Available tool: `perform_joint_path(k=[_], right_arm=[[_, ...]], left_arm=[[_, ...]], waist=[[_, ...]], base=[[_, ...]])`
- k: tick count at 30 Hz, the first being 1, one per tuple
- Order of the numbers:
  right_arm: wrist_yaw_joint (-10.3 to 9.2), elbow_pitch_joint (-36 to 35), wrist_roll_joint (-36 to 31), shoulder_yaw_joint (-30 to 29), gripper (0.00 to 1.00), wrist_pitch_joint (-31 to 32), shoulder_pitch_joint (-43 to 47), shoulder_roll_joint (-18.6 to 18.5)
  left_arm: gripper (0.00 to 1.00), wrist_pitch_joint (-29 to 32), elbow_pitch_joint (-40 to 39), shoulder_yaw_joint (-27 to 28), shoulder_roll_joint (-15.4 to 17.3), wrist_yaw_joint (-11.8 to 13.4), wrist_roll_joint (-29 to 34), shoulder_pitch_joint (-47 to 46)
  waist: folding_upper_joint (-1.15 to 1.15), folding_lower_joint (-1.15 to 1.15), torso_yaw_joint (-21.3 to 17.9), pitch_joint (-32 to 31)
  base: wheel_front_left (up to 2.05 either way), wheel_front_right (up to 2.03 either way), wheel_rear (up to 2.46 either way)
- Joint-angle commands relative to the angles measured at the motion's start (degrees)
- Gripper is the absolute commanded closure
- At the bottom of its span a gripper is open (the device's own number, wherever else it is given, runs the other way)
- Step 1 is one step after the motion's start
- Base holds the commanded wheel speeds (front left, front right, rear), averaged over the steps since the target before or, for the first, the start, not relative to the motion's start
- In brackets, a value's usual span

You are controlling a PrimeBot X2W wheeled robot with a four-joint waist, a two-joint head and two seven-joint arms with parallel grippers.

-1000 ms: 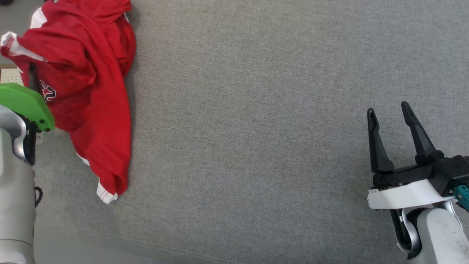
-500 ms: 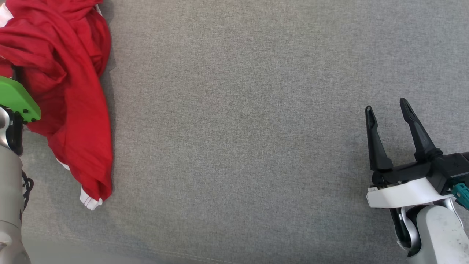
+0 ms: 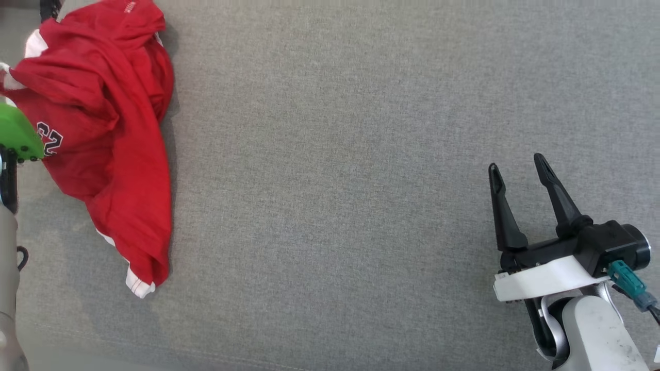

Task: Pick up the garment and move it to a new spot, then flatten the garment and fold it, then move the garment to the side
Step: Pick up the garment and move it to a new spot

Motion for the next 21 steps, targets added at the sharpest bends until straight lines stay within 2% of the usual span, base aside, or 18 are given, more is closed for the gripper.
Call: perform_joint_path(k=[1, 12, 16, 21], right_arm=[[-0.06, 0.58, 0.46, 0.15, 0.0, -0.18, 0.23, 0.48], [-0.06, 3.22, 2.38, 1.09, 0.0, -0.18, 2.17, 2.56], [-0.06, 3.32, 3.56, 1.15, 0.0, -0.18, 2.48, 2.73], [-0.06, 3.08, 5.5, 1.94, 0.0, -0.18, 2.83, 2.76]], left_arm=[[1.0, -0.56, -2.03, -0.71, 0.19, -0.21, 0.79, 0.66], [1.0, -0.68, -31.38, -0.82, 1.01, -0.11, 2.83, 10.75], [1.0, -0.28, -36.7, -0.75, 0.73, -0.09, 1.84, 14.62], [1.0, 1.98, -42.9, -1.05, -1.59, 0.52, -0.28, 21.03]], waist=[[0.0, 0.0, -0.25, -4.52], [0.0, 0.0, -2.17, -13.79], [0.0, 0.0, -3.29, -15.74], [0.0, 0.0, -4.54, -17.74]], base=[[0.0, 0.0, 0.0], [0.0, 0.0, 0.0], [0.0, 0.0, 0.0], [0.0, 0.0, 0.0]])
